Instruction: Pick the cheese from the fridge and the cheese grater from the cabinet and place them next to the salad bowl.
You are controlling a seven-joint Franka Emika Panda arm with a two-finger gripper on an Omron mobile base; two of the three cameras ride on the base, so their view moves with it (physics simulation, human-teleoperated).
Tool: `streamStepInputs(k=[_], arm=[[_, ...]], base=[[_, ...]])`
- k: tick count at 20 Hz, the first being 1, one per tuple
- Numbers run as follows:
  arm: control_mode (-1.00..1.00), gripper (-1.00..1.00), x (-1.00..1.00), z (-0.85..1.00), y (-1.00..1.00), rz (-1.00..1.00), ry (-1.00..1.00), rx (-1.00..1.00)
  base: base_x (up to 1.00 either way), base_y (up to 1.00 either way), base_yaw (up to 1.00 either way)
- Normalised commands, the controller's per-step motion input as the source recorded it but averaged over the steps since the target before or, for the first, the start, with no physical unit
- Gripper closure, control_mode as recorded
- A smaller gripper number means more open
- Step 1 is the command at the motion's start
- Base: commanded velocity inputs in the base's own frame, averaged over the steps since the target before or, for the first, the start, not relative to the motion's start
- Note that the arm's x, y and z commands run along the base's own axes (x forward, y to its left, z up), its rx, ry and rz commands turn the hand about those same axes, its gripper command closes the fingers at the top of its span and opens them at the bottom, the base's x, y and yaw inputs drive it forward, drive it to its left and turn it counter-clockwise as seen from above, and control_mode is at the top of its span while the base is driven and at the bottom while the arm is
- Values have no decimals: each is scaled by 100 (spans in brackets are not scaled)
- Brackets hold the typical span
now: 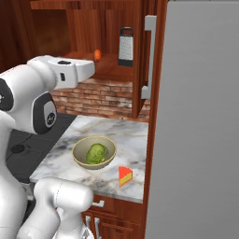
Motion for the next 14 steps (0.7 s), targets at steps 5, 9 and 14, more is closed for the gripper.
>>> streamStepInputs(k=[5, 9, 14], arm=[[-100, -100, 32, 0, -9, 0, 3, 0], [-100, -100, 27, 0, -18, 0, 1, 0], [-100, -100, 21, 0, -5, 0, 1, 0]], base=[[0, 0, 0], [0, 0, 0], [0, 0, 0]])
